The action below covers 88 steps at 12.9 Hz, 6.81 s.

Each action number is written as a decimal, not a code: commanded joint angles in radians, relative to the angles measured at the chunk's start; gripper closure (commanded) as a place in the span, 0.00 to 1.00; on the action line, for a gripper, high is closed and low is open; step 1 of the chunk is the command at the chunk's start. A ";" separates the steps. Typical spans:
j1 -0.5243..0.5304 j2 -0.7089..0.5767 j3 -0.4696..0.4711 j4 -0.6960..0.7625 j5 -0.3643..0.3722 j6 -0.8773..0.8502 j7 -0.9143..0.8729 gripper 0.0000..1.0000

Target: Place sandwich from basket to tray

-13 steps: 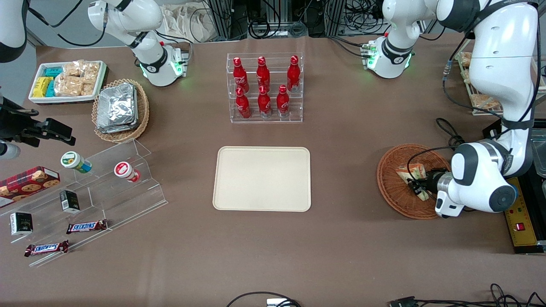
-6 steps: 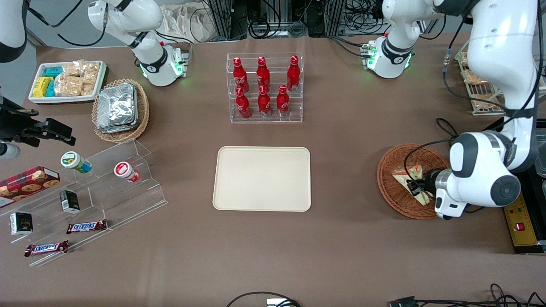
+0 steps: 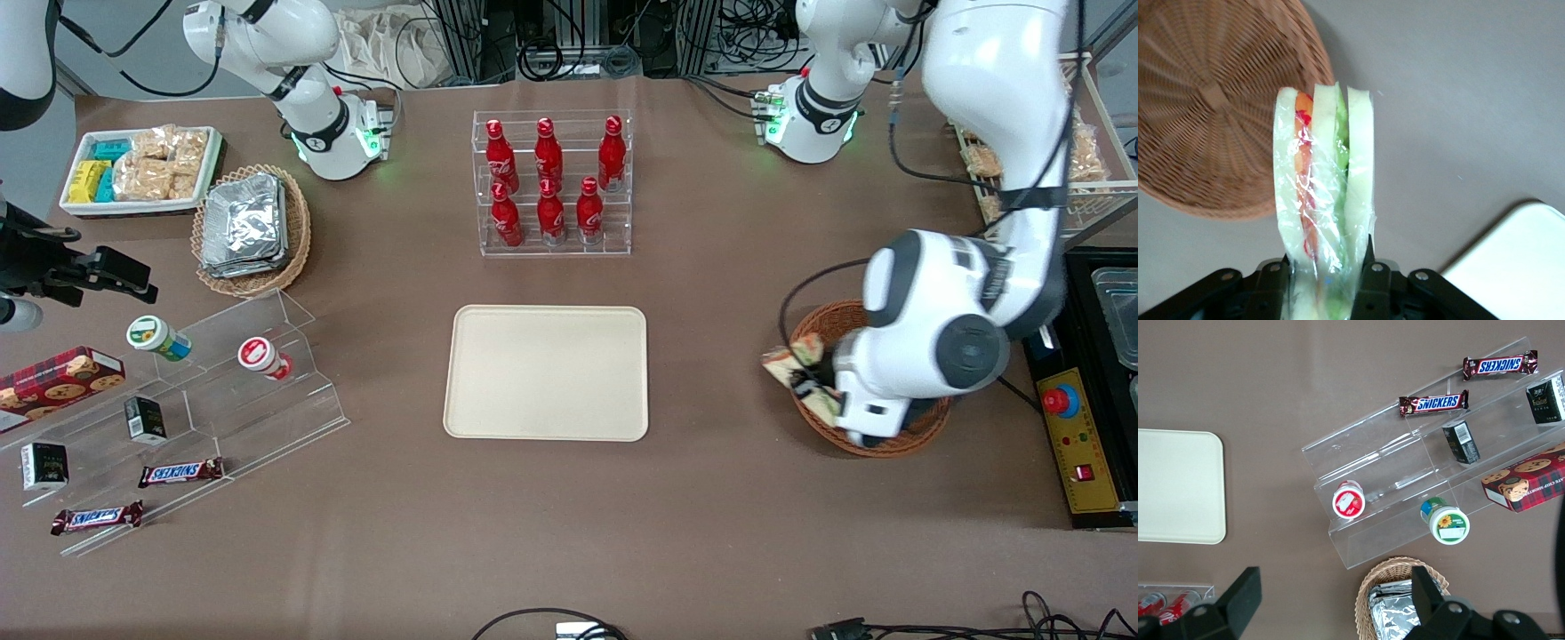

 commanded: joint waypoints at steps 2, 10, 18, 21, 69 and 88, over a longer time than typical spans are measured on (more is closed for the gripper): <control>-0.118 0.076 0.012 0.074 -0.040 -0.005 -0.006 0.64; -0.178 0.172 -0.046 0.190 -0.042 -0.005 0.494 0.65; -0.181 0.271 -0.152 0.216 -0.046 0.061 0.488 0.68; -0.181 0.313 -0.174 0.217 -0.045 0.149 0.489 0.68; 0.379 -0.282 -0.171 0.179 0.218 -0.419 0.759 0.00; 0.247 -0.416 -0.056 -0.007 0.165 -0.293 0.699 0.00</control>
